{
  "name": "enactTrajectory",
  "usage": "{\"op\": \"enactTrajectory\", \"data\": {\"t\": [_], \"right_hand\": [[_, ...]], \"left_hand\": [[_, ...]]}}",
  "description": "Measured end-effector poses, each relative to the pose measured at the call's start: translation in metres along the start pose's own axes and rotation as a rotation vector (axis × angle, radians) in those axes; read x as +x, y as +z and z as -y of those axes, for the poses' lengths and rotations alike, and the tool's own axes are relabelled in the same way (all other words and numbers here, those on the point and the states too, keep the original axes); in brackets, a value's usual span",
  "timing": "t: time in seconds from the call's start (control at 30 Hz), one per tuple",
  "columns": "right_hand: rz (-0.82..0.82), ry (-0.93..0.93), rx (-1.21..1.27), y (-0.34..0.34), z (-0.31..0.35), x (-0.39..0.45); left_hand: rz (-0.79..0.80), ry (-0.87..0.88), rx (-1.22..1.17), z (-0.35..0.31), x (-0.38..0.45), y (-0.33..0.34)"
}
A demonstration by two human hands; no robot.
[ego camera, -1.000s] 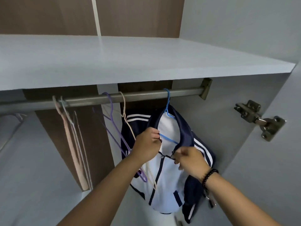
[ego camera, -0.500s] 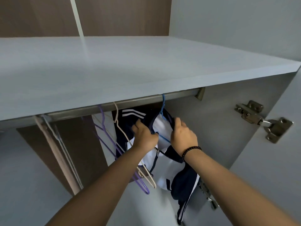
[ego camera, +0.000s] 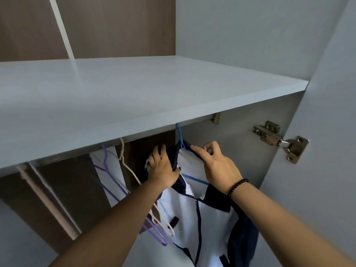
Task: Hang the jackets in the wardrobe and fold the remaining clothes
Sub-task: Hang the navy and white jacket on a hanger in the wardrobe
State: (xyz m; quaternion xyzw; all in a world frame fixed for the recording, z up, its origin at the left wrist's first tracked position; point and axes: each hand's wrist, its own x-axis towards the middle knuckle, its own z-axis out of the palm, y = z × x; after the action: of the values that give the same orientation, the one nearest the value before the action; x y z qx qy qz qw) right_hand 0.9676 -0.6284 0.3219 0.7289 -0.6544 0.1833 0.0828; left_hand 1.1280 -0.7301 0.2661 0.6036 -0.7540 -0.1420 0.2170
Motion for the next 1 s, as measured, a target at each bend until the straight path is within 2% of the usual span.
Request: {"op": "enactTrajectory", "data": {"t": [0.1, 0.27, 0.43, 0.7, 0.9, 1.0], "right_hand": [[-0.004, -0.019, -0.041, -0.014, -0.008, -0.003], [-0.006, -0.019, -0.043, -0.028, -0.013, -0.003], [-0.029, 0.011, -0.007, -0.031, -0.008, 0.003], [-0.017, -0.037, 0.030, -0.020, 0.008, 0.014], [0.070, -0.008, -0.096, -0.014, 0.028, 0.032], [0.085, 0.026, -0.185, -0.016, 0.031, 0.037]], "left_hand": [[0.073, 0.019, 0.005, 0.016, 0.006, -0.004], [0.226, -0.143, -0.123, 0.039, 0.012, -0.017], [0.328, -0.190, -0.252, 0.054, 0.004, -0.030], [0.227, -0.155, -0.032, 0.047, -0.020, -0.037], [0.189, -0.142, 0.066, 0.038, -0.028, -0.033], [0.159, -0.064, 0.132, 0.040, -0.032, -0.035]]}}
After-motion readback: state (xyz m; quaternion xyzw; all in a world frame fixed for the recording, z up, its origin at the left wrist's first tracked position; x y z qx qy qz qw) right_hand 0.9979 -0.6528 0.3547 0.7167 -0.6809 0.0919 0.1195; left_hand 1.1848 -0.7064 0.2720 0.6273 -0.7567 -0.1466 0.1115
